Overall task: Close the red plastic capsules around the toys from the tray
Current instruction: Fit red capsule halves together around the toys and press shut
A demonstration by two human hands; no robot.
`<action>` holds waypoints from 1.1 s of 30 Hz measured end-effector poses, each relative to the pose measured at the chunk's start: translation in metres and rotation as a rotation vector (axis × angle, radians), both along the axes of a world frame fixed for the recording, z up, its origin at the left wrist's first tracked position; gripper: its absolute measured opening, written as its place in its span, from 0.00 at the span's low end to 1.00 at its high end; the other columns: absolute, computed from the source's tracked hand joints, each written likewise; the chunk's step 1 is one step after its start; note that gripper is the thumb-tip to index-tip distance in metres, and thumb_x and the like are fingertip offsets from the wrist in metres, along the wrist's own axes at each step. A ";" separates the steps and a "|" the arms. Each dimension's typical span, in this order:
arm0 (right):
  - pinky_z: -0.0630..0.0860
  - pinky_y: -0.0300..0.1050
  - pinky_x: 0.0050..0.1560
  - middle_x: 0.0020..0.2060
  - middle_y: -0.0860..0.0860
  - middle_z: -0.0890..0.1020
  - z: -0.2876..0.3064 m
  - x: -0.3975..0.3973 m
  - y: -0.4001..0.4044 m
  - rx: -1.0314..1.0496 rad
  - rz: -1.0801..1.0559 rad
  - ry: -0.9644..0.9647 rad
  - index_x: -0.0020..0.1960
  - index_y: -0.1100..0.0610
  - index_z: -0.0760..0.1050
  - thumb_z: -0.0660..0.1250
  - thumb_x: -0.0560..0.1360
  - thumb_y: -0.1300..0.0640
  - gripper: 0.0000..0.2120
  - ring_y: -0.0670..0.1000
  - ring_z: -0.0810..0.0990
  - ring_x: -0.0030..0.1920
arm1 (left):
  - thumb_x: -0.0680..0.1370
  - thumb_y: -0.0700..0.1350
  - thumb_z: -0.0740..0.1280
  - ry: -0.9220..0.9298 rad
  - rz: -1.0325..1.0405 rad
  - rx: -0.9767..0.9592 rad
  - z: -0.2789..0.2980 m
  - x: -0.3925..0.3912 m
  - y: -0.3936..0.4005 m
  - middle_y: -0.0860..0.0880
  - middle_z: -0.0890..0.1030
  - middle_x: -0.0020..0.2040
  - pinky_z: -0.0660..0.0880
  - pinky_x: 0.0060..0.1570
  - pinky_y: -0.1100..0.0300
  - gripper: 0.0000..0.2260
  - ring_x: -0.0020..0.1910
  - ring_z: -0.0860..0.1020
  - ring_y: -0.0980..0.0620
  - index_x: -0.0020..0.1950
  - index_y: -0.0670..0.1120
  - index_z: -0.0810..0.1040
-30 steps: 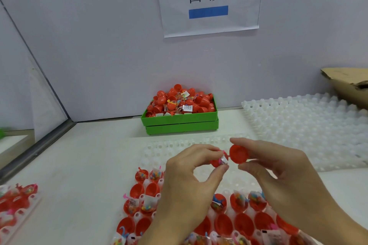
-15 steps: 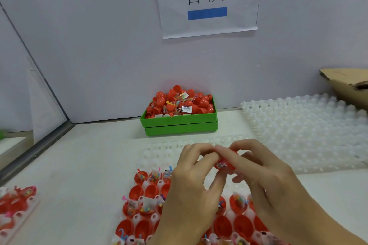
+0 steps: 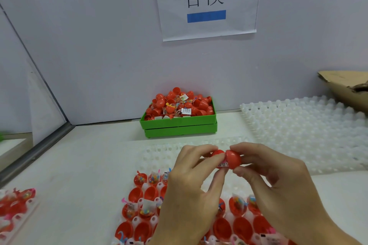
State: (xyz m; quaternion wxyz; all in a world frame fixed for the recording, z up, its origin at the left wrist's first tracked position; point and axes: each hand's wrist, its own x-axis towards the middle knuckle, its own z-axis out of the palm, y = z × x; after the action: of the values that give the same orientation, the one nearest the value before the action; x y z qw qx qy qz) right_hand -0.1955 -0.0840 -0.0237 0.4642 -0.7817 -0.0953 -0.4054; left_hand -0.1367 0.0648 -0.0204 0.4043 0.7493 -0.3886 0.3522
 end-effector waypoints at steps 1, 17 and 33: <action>0.78 0.31 0.45 0.45 0.40 0.85 0.000 0.000 -0.001 0.022 0.009 0.005 0.53 0.48 0.80 0.73 0.70 0.68 0.19 0.42 0.85 0.43 | 0.71 0.40 0.73 -0.004 -0.005 0.007 0.000 0.000 0.000 0.52 0.82 0.50 0.72 0.51 0.72 0.11 0.49 0.77 0.58 0.52 0.45 0.85; 0.80 0.34 0.48 0.43 0.41 0.86 -0.003 0.002 -0.002 0.125 0.063 0.085 0.54 0.44 0.81 0.74 0.68 0.72 0.25 0.44 0.86 0.44 | 0.69 0.44 0.79 0.412 -0.108 -0.112 0.005 -0.002 0.004 0.62 0.83 0.47 0.78 0.50 0.63 0.18 0.50 0.81 0.58 0.53 0.61 0.82; 0.81 0.37 0.47 0.42 0.42 0.87 0.004 -0.002 -0.002 0.150 0.082 0.141 0.54 0.44 0.81 0.76 0.68 0.68 0.23 0.46 0.86 0.43 | 0.68 0.33 0.77 0.671 -0.334 -0.232 0.008 -0.002 0.003 0.54 0.85 0.45 0.80 0.50 0.63 0.17 0.50 0.83 0.53 0.47 0.53 0.84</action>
State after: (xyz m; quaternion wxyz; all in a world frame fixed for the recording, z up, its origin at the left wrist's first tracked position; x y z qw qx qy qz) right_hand -0.1977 -0.0862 -0.0198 0.5431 -0.7668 -0.0639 -0.3361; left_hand -0.1384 0.0680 -0.0125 0.6426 0.6986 -0.3090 0.0588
